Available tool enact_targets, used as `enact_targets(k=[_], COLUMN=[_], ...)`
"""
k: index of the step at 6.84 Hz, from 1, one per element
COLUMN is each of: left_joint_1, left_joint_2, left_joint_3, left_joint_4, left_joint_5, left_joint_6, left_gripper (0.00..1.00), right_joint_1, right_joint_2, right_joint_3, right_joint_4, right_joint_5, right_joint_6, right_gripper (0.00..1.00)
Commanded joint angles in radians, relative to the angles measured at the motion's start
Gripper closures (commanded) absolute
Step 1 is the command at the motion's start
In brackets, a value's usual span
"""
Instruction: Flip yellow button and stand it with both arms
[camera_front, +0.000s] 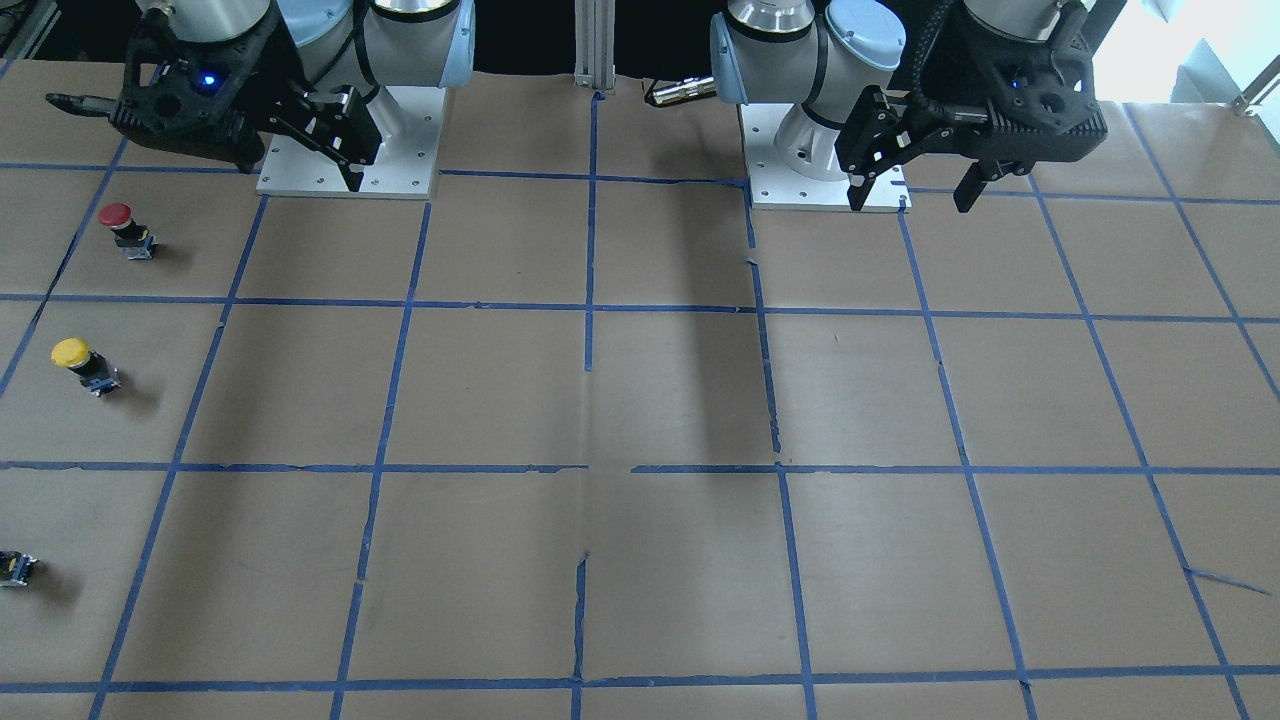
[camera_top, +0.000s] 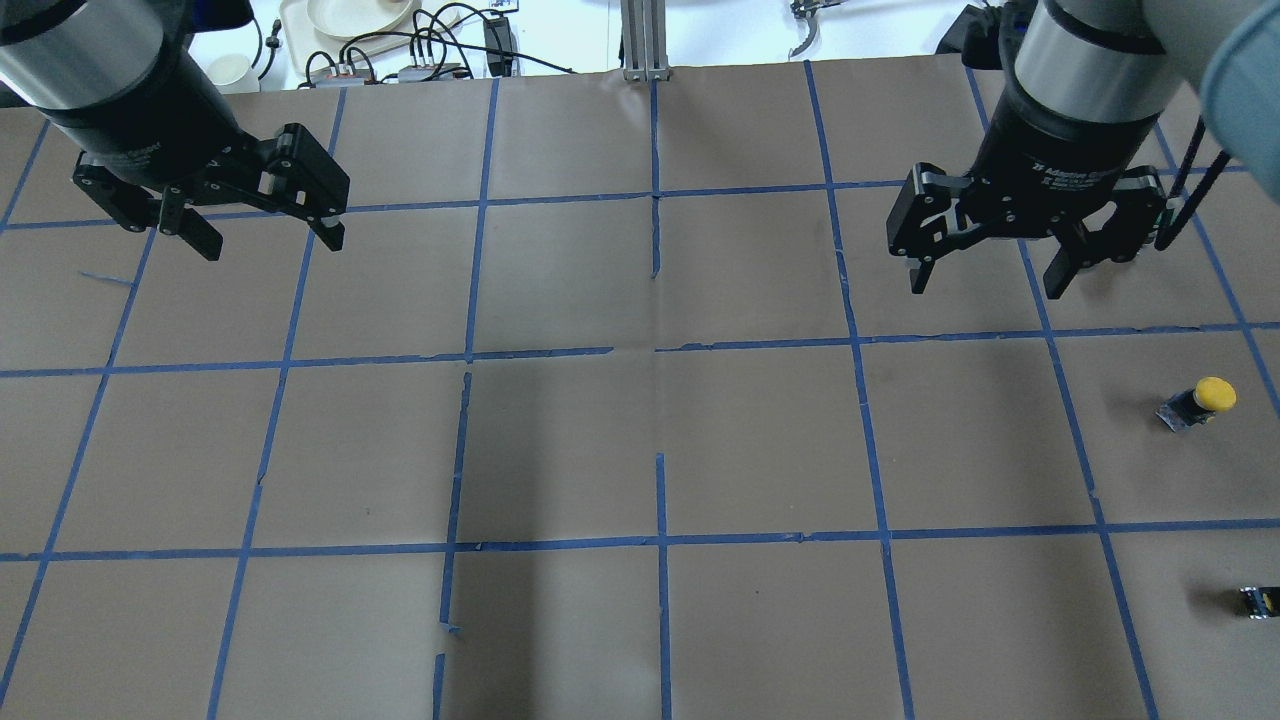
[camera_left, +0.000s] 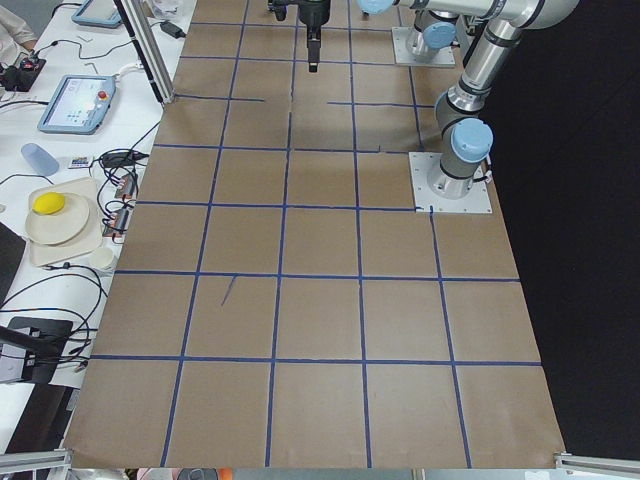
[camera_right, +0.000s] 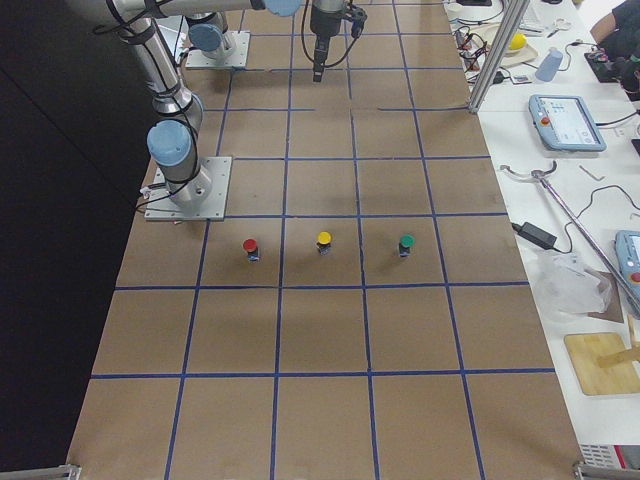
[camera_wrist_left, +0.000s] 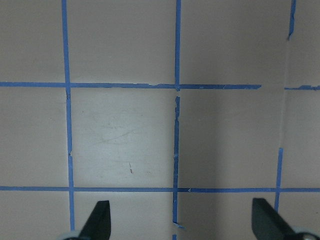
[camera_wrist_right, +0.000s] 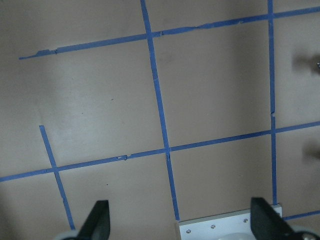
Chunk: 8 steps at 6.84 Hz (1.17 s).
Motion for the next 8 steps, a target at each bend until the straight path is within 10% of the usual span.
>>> enact_targets(k=[1,8], left_joint_1=[0.000,0.000], left_joint_2=[-0.001,-0.004], left_joint_3=[0.002,0.000], left_joint_4=[0.002,0.002], left_joint_5=[-0.002,-0.002], left_joint_6=[0.000,0.000], left_gripper=[0.00,0.00], right_joint_1=[0.007,-0.032], right_joint_2=[-0.029,-0.041], right_joint_3=[0.006,0.012], right_joint_4=[0.021,0.064], right_joint_5=[0.008,0.030], right_joint_6=[0.044,0.035], right_gripper=[0.00,0.00])
